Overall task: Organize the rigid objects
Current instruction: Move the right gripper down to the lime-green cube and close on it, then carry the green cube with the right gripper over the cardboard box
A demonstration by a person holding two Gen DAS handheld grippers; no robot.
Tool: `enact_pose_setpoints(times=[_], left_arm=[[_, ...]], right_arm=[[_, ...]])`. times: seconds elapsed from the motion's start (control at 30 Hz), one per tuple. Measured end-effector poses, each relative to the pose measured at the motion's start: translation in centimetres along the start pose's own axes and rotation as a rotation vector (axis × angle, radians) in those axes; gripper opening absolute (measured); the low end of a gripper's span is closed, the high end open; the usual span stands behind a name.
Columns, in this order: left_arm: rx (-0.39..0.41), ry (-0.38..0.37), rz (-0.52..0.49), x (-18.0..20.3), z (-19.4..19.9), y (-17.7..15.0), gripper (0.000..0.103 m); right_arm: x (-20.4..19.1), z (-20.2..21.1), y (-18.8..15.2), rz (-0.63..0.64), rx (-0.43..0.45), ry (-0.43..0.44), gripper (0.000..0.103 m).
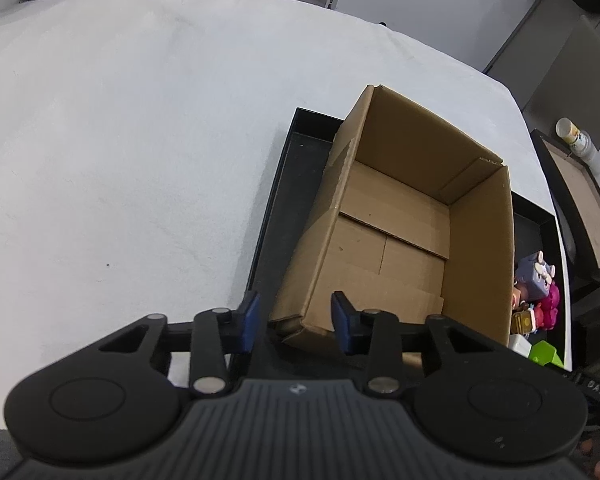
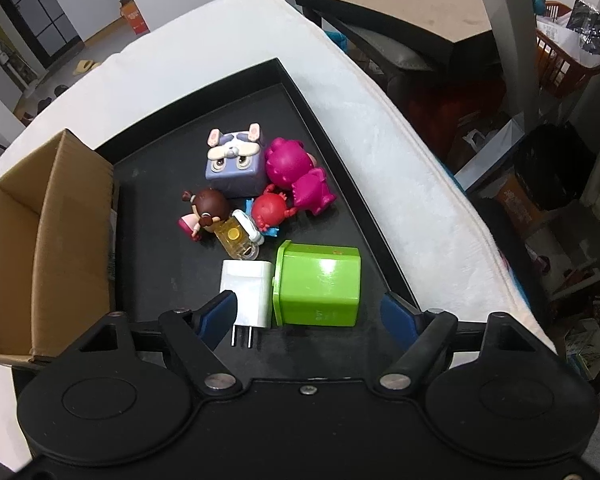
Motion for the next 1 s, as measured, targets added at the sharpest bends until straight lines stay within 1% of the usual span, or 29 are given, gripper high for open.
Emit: enact_pose_setpoints(times=[0.07, 0.13, 0.17, 0.2, 0.23, 0.3, 0.37, 0.67, 0.8, 1.0], left_arm=[[0.004, -0.013, -0.004, 0.2, -0.2, 0.0, 0.024], [0.008, -0.01, -0.023, 0.5, -0.3, 0.0, 0.018], [0.015, -0.005, -0.03, 0.6, -0.3, 0.0, 0.017], [0.018, -0.003, -0.032, 0.7, -0.3, 0.0, 0.013], [0.015, -0.008, -0.031, 0.7, -0.3, 0.0, 0.013], [0.013, -0.024, -0.038, 0.8, -0.1, -0.1, 0.013], [0.016, -0.025, -0.049, 0.8, 0.3, -0.5, 0.012], [0.017, -0.047, -0.043, 0.6, 1.1, -1.3, 0.012], [0.042, -0.059, -0.066, 0.9, 1.3, -1.5, 0.011], [0.053, -0.072, -0.06, 0.7, 1.3, -1.6, 0.011]], right_arm=[[0.0, -0.5, 0.0, -0.009, -0.009, 0.002, 0.072], [0.1, -1.0, -0.1, -0.015, -0.013, 0.002, 0.07], [0.2, -1.2, -0.1, -0.013, -0.014, -0.002, 0.065], [0.3, -1.4, -0.1, -0.012, -0.016, -0.007, 0.055], [0.4, -1.7, -0.1, -0.02, -0.021, -0.003, 0.049], [0.6, -1.8, -0.1, -0.037, -0.016, 0.003, 0.049], [0.5, -1.5, -0.1, -0.031, -0.005, 0.007, 0.049], [-0.3, 0.4, -0.1, -0.003, 0.029, 0.033, 0.048], [-0.8, 1.4, 0.0, 0.01, 0.049, 0.042, 0.048], [-1.9, 3.2, 0.2, 0.037, 0.084, 0.052, 0.048]])
Point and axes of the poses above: each gripper's, at about its wrist camera, not at the fingertips, and z roughly against the way its jaws point, x to its right, y to its top, the point moved 7 cm from there along -z, roughly the way its jaws point, and after that the axes turned 1 degree about x, right-handed, at the moved point
